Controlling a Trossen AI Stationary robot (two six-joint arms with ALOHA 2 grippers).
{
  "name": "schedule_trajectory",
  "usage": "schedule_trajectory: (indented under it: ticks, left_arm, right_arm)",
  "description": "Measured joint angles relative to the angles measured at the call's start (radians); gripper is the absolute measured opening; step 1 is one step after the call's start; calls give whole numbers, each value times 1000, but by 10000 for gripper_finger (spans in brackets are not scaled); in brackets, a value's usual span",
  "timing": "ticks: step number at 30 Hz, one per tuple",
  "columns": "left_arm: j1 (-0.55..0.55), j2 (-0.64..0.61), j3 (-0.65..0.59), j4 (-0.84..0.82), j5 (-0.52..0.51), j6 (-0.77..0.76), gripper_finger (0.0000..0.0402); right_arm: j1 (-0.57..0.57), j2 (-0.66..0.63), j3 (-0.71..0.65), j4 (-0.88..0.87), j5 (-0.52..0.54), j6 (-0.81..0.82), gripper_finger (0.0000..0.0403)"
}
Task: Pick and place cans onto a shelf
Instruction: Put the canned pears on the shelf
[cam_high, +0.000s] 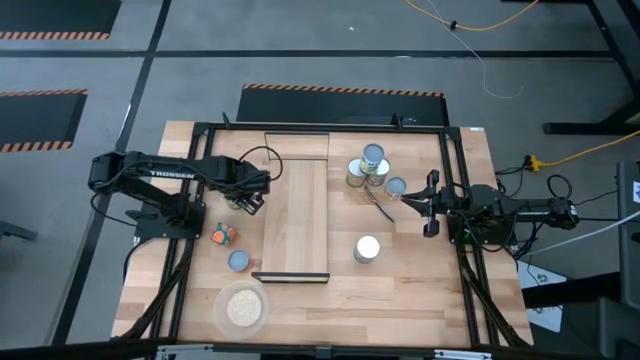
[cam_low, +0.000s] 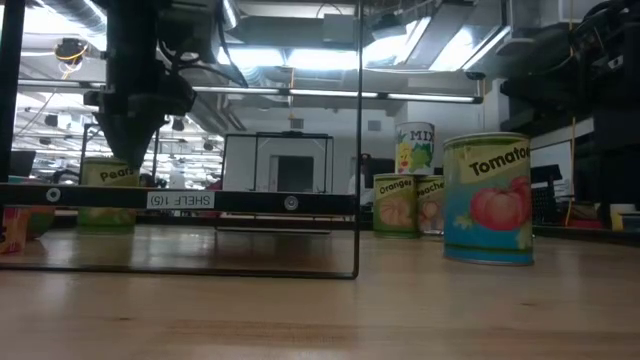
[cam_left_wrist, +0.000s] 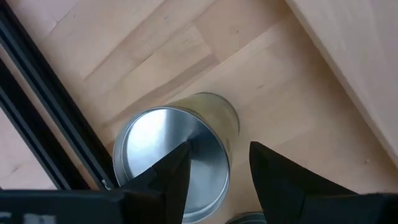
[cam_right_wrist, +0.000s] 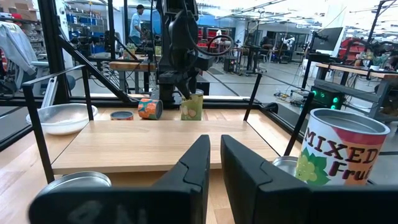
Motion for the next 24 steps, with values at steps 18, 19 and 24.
schedule_trajectory:
  ticks: [18, 19, 24]
  left_arm:
    - [-1, -2, 1, 2, 1, 0, 22]
    - [-1, -2, 1, 2, 1, 0, 16]
    - [0, -2, 1, 0, 0, 36, 3]
  right_arm:
    - [0, 0, 0, 0, 0, 0, 46]
    - [0, 0, 0, 0, 0, 0, 46]
    - [0, 0, 0, 0, 0, 0, 46]
